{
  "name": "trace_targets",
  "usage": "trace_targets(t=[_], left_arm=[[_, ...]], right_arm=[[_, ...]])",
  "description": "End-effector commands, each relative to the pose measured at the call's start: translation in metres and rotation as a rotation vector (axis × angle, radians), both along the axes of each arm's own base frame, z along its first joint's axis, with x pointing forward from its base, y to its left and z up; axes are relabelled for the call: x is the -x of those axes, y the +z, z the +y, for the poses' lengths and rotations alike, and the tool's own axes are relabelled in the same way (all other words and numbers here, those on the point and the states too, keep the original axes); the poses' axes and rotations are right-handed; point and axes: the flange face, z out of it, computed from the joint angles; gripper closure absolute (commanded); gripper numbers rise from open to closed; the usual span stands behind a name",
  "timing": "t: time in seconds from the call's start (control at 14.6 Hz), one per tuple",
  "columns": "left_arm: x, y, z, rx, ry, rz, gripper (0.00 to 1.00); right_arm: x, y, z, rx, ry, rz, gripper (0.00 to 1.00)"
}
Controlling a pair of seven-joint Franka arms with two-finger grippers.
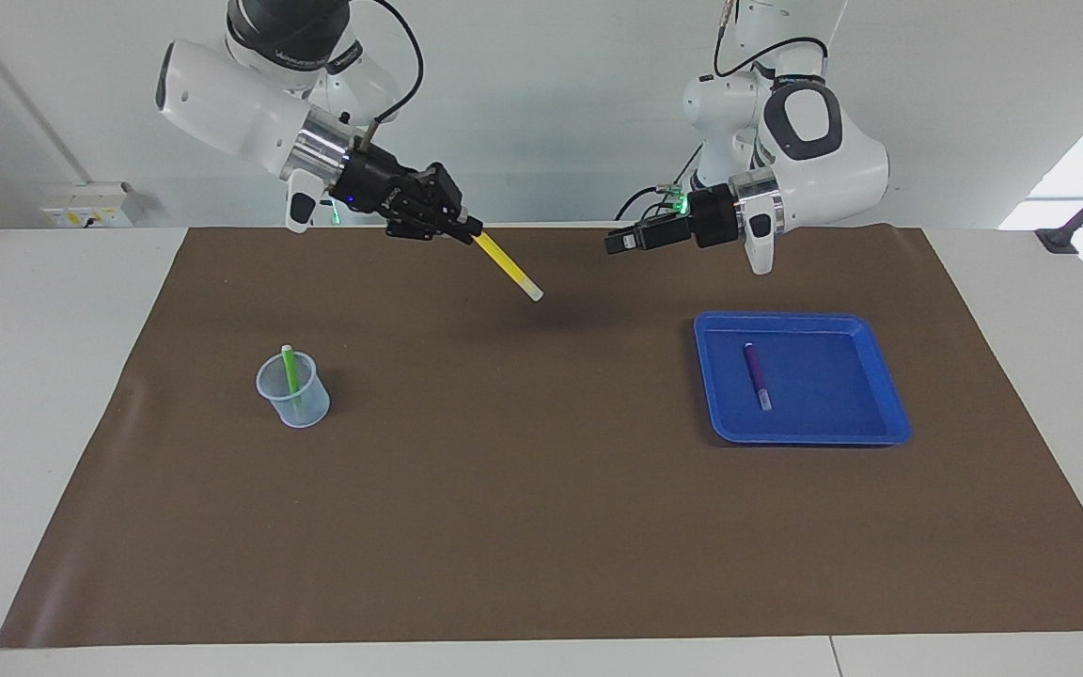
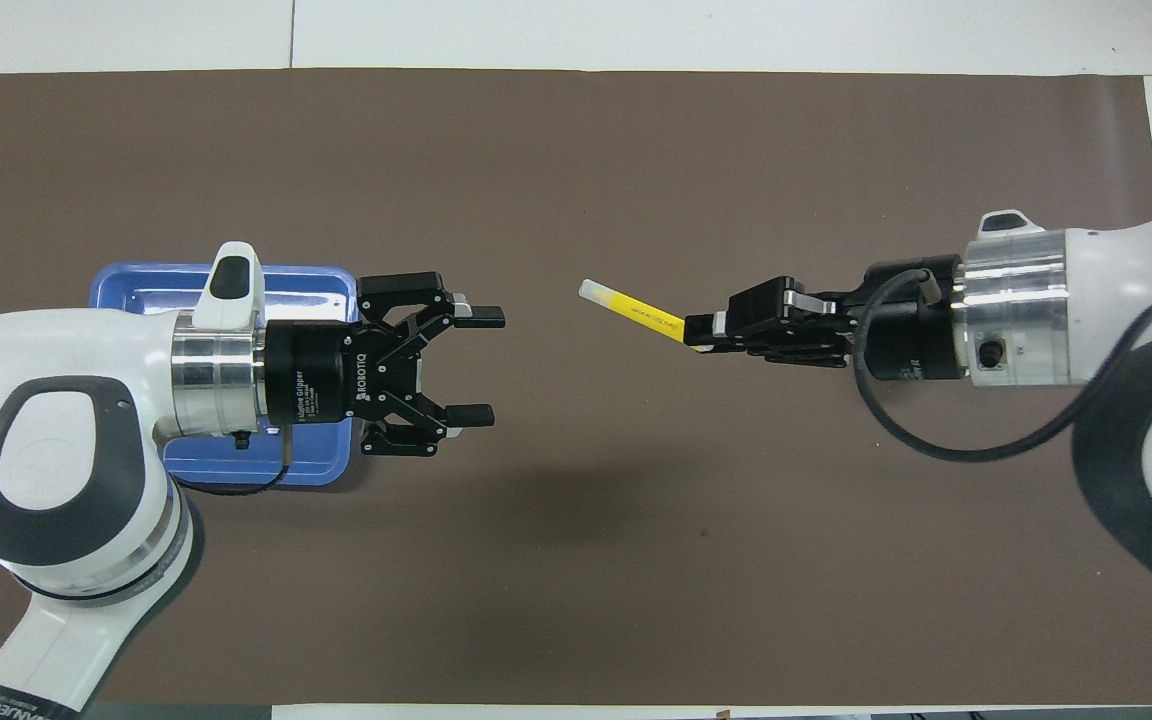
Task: Right arm passes pens to left for tray arrangement
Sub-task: 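Carry the yellow pen toward the left gripper while the left gripper approaches, then close the left gripper on the yellow pen held by the right gripper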
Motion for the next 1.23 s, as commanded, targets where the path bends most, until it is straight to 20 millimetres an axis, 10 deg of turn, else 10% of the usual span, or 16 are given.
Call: trace_targets(t=[0.0,0.75,1.16], left_arm=[[0.028,0.001,-0.024,0.010,0.080,0.037,0.00],[0.024,-0.023,-0.030,0.027,0.207,0.105,0.14],[0.021,-0.004,-0.020,0.058,0.199,0.090,0.19]], right_arm=[[-0.005,-0.007,0.014,-0.021,-0.002,0.001,1.00],[0.024,0.013,0.031,-0.022,0.133,0.008,1.00],[0.024,0.013,0.032,-0.018,0.131,0.006,1.00]])
